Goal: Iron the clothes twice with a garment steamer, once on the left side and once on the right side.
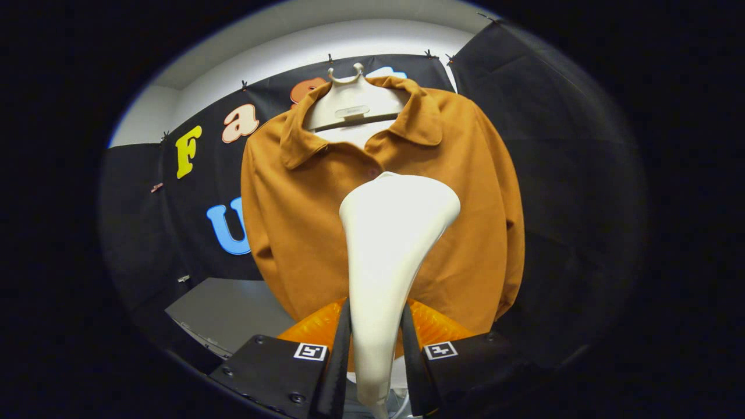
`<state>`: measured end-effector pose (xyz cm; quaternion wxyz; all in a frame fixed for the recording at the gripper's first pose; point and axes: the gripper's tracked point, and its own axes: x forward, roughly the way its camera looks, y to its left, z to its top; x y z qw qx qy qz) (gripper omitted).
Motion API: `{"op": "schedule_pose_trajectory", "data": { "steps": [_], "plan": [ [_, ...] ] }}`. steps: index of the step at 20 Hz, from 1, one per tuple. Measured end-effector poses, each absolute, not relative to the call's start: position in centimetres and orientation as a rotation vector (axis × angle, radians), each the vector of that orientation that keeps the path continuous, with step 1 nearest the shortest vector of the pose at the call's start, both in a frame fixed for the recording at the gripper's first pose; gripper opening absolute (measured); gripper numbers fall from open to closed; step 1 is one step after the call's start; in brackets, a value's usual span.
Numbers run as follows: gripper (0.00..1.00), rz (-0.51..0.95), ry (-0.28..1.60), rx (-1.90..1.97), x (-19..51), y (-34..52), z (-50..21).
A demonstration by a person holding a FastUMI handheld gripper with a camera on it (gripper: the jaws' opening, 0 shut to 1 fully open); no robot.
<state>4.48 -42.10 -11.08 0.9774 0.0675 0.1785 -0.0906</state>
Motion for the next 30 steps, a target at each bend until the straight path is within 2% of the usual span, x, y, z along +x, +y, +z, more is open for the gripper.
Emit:
{"op": "schedule_pose_trajectory", "data": {
  "steps": [8, 13, 30],
  "plan": [
    [0.46, -0.184, 0.323, 0.12, 7.4, -48.1, -10.6],
    [0.46, -0.173, 0.374, 0.152, 8.5, -49.7, -14.3],
    [0.46, -0.256, 0.621, 0.199, 3.5, -51.1, -27.4]
  ]
}}
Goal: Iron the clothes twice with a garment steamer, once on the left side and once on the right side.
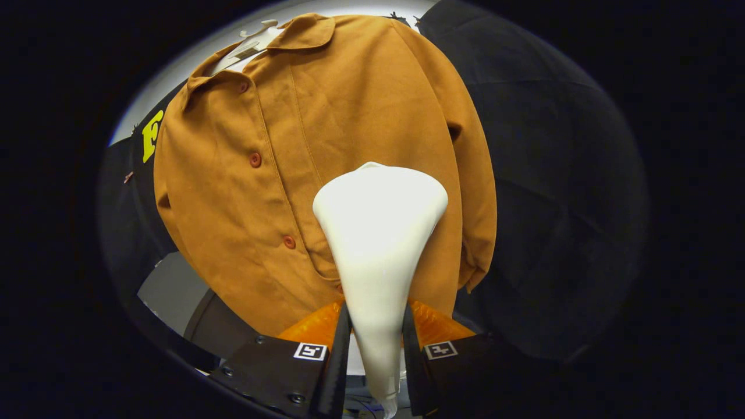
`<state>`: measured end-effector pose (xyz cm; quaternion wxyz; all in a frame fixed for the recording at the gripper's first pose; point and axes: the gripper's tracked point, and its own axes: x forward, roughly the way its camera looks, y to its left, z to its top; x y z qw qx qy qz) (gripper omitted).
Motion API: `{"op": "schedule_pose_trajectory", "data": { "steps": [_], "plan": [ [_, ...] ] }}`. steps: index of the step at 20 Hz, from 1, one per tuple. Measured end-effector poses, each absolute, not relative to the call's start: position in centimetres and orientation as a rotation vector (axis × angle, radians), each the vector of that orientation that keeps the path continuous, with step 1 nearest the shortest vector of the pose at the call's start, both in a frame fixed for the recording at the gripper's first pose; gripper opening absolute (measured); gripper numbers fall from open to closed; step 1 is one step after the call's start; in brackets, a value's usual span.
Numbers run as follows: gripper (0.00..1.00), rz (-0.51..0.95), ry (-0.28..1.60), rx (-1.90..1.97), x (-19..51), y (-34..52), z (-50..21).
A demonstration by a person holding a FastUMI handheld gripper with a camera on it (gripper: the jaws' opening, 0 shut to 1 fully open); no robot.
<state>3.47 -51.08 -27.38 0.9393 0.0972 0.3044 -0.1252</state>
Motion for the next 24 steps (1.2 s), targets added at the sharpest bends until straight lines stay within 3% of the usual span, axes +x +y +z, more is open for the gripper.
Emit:
{"op": "schedule_pose_trajectory", "data": {
  "steps": [7, 15, 24],
  "plan": [
    [0.46, -0.316, 0.69, 0.212, 0.4, -50.2, -29.3],
    [0.46, -0.403, 0.578, 0.124, -1.4, -45.9, -22.3],
    [0.46, -0.265, 0.385, 0.025, 2.1, -30.9, -12.6]
  ]
}}
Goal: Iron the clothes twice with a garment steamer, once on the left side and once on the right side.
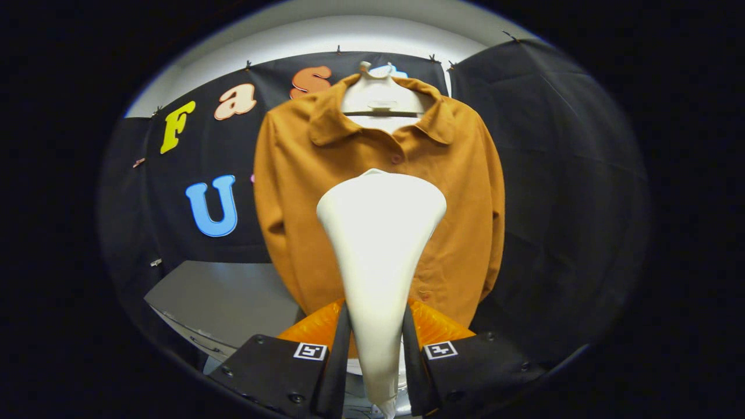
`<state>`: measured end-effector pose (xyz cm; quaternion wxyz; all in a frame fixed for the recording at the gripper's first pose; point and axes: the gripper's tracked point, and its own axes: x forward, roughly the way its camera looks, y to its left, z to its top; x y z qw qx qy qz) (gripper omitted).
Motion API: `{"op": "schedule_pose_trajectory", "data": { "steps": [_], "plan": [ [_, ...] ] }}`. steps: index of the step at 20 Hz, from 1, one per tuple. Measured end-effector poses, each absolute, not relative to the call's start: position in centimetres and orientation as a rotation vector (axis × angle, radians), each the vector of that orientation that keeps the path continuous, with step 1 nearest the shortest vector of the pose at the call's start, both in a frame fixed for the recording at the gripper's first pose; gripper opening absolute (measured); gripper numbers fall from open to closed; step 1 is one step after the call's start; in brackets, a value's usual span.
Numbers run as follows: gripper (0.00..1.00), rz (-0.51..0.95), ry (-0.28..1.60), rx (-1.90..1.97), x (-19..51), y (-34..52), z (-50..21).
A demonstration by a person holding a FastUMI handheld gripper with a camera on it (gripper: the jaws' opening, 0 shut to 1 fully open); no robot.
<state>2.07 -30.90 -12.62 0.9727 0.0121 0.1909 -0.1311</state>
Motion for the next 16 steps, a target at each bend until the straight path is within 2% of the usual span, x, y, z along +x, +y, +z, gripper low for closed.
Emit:
{"op": "schedule_pose_trajectory", "data": {
  "steps": [10, 16],
  "plan": [
    [0.45, -0.058, 0.201, 0.023, 4.9, -11.7, -4.5],
    [0.45, -0.048, 0.147, 0.047, 5.0, -6.3, -2.4]
  ]
}}
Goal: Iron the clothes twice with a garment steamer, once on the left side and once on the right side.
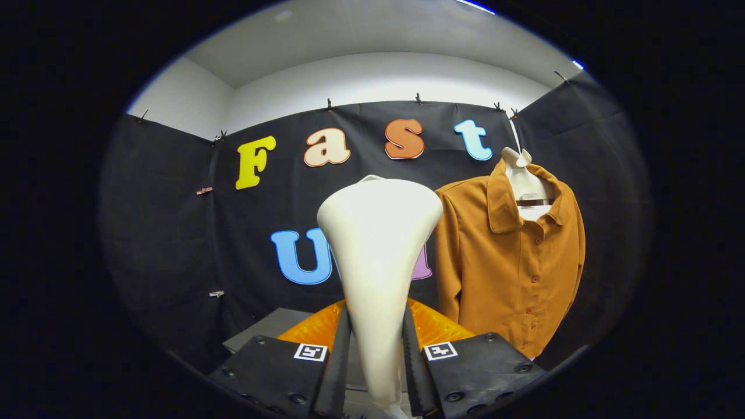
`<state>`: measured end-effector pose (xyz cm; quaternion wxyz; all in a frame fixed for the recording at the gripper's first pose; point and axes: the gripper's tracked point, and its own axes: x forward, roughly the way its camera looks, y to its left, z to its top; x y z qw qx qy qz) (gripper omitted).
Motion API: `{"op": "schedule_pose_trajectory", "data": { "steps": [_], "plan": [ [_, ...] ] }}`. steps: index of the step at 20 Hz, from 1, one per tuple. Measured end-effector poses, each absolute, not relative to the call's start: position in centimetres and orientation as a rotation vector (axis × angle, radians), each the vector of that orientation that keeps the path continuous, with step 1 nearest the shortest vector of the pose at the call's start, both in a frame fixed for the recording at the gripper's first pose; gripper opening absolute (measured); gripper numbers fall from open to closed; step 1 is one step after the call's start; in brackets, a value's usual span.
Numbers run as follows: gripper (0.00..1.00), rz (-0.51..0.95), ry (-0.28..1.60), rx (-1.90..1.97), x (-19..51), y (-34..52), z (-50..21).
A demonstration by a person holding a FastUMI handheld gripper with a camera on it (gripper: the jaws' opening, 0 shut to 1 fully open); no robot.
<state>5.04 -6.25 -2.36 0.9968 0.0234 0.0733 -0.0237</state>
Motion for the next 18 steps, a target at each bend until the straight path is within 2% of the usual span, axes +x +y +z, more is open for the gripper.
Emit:
{"op": "schedule_pose_trajectory", "data": {
  "steps": [18],
  "plan": [
    [0.45, -0.013, 0.108, 0.0, 4.8, -3.8, -1.1]
  ]
}}
